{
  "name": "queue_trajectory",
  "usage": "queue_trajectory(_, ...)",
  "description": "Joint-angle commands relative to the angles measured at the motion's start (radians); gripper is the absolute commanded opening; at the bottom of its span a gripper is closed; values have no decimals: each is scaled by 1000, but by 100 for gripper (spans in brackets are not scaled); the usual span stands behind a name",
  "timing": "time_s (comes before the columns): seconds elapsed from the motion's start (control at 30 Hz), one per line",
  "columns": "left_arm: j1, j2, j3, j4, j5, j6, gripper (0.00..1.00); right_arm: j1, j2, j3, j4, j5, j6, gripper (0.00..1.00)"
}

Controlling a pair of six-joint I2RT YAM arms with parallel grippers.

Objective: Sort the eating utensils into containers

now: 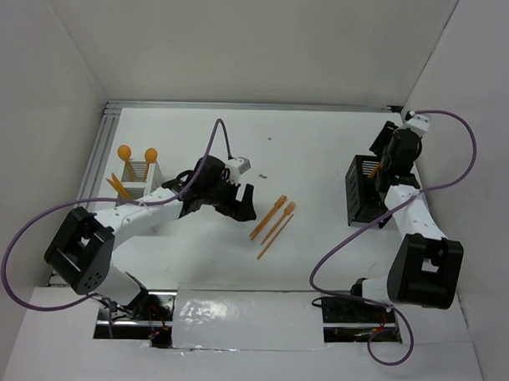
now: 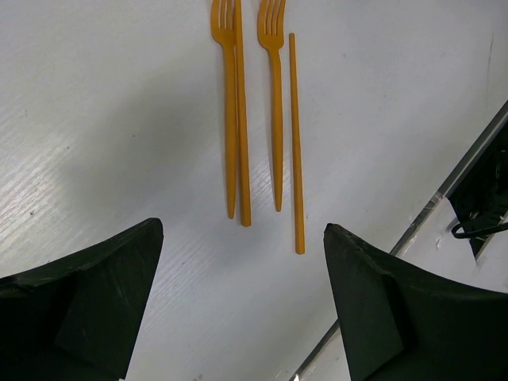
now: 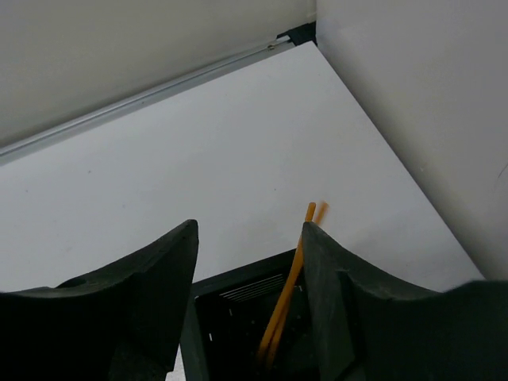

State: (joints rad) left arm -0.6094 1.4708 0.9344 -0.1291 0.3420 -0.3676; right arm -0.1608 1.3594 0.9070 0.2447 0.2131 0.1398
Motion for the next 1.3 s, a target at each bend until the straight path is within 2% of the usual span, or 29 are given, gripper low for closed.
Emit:
queue_trajectory(0.0,-9,19,47,-3,-17,30,95,-3,-17,52,-19,-27,7,64)
queue_trajectory(0.03,-12,38,67,-16,-21,42,94,-3,-34,61,-37,-37,9,75)
queue_trajectory(0.13,-47,89,124,-93,-92,73,90,0,-106,82,-103,-76,44,90)
queue_trajectory(0.27,-95,176,201,-176,-187,142,85,3,-201,82,-188,-171,69,99)
queue_trajectory(0.37,-115,243,250,-214,-228,166,82,20,-273,53,-232,-214,78,100)
queue_trajectory(0.5,-148,290,282,-270,-270,176,74,24,-354,20,-262,-205,102,100)
queue_trajectory(0.57,-187,316,291,-274,-287,186,74,24,-388,-2,-283,-196,110,100)
queue_trajectory(0.7,-219,373,336,-276,-320,196,72,24,-411,-2,-308,-207,116,100)
queue_trajectory(1.03,-222,450,363,-245,-325,202,63,24,-444,-11,-317,-198,121,100)
queue_trajectory(1.1,-224,471,376,-248,-337,200,58,24,-441,-11,-317,-198,118,100)
queue_trajectory(1.2,-228,480,380,-250,-334,203,45,24,-442,-11,-317,-198,119,100)
queue_trajectory(1.23,-228,477,376,-247,-331,200,39,23,-441,-11,-317,-198,119,100)
queue_trajectory(1.27,-231,471,370,-239,-318,197,30,26,-444,-20,-317,-189,119,100)
